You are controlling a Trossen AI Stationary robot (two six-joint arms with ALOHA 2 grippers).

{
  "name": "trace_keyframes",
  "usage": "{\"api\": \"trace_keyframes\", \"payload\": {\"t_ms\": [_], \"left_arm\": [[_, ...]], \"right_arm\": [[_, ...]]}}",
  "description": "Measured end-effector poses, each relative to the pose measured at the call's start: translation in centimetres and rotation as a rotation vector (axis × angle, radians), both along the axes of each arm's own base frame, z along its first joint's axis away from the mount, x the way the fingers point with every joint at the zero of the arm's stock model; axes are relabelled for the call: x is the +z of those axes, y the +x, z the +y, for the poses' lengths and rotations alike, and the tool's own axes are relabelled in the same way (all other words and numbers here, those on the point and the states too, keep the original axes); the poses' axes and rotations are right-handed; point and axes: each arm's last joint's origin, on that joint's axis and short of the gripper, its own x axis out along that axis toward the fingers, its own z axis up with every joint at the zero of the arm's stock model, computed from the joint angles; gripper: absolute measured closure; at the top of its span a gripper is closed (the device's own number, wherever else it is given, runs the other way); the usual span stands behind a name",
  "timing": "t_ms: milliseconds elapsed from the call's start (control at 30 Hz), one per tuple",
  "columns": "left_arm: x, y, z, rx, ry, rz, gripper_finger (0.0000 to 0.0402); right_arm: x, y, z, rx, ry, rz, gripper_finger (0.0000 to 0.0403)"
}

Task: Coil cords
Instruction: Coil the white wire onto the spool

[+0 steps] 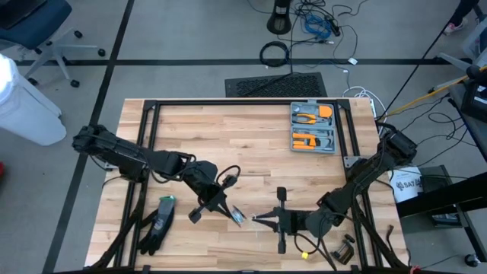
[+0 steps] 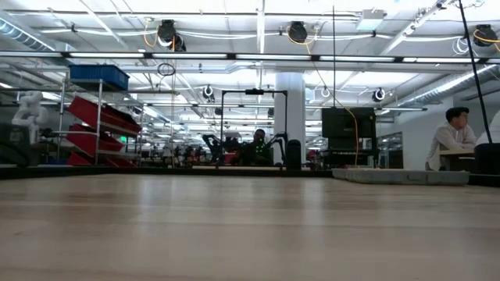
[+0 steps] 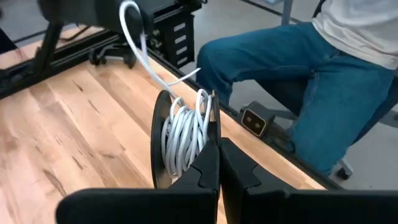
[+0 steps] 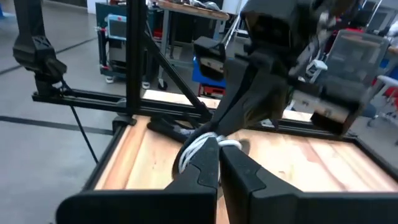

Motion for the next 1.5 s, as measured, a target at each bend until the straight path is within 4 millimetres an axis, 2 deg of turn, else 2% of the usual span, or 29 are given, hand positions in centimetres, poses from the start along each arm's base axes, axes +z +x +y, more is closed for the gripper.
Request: {"api": "trace_keyframes", "payload": {"t_ms": [200, 467, 733, 1000, 1100, 1300, 1500], "left_arm": [[-1.0, 0.8, -0.1, -0.009, -0.002, 0.020, 0.0401], [-0.5, 1.0, -0.2, -0.038, -0.032, -0.041, 0.0401], [-0.3, 1.0, -0.4, -0.083, -0.035, -0.066, 0.0401], [-0.2, 1.1, -0.4, -0.087, -0.036, -0.080, 0.0401], [-0.2, 1.1, -0.4, -0.088, -0.035, -0.081, 0.0401], [-0.1, 1.2, -0.3, -0.083, -0.038, -0.101, 0.0401], [-0.1, 1.2, -0.3, -0.061, -0.003, -0.122, 0.0401]], "right_arm": [[0.8, 0.5, -0.3, -0.001, -0.086, -0.004, 0.0403], [3.6, 2.5, -1.6, 0.097, -0.157, 0.042, 0.0403], [4.6, 3.7, -3.3, 0.243, -0.177, 0.157, 0.0403], [6.2, 4.6, -4.5, 0.260, -0.244, 0.129, 0.0403], [6.4, 4.9, -5.1, 0.236, -0.200, 0.130, 0.0403], [6.3, 5.5, -6.5, 0.184, 0.029, 0.158, 0.0402], [6.4, 5.5, -6.2, 0.190, 0.087, 0.143, 0.0402]]}}
